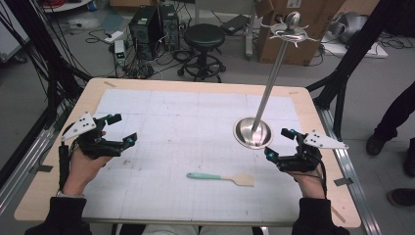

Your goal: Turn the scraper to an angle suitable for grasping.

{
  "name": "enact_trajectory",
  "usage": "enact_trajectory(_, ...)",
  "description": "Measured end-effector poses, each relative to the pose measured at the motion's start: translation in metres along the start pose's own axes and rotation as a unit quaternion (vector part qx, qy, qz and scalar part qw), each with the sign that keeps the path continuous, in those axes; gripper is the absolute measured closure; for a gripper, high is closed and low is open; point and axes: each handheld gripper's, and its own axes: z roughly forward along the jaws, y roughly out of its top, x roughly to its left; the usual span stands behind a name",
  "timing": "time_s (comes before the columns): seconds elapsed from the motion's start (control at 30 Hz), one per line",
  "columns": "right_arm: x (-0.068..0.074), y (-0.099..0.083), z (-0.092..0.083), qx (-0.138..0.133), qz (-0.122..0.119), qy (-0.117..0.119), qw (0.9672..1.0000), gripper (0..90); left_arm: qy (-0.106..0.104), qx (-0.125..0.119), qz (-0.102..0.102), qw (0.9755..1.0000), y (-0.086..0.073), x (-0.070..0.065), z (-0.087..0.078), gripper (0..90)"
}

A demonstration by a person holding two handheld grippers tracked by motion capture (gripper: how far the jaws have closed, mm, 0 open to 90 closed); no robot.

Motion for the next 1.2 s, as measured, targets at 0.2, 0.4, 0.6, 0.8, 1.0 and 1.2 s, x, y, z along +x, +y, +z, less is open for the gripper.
enact_trajectory(0.2, 0.005, 0.001, 0.006, 0.014, -0.003, 0.021, 0.9997, 0.7, -0.001, -0.001, 0.0, 1.0, 0.0, -0.001, -0.001, 4.1)
enact_trajectory(0.4, 0.018, 0.001, 0.017, 0.038, -0.023, 0.073, 0.9963, 28.2, -0.002, -0.001, 0.0, 1.0, 0.0, -0.001, 0.0, 4.1)
enact_trajectory(0.6, 0.032, -0.007, 0.037, 0.091, -0.042, 0.115, 0.9883, 69.2, -0.001, -0.002, 0.0, 1.0, 0.001, -0.001, -0.001, 4.1)
enact_trajectory(0.8, 0.047, -0.018, 0.058, 0.132, -0.066, 0.133, 0.98, 89.8, -0.002, -0.001, 0.0, 1.0, 0.001, -0.001, -0.001, 4.1)
enact_trajectory(1.0, 0.067, -0.029, 0.085, 0.181, -0.086, 0.18, 0.963, 89.8, -0.001, 0.003, 0.001, 1.0, 0.0, -0.002, 0.001, 4.1)
enact_trajectory(1.2, 0.082, -0.043, 0.108, 0.222, -0.104, 0.194, 0.9499, 89.8, -0.001, 0.002, 0.0, 1.0, 0.0, -0.002, 0.0, 4.1)
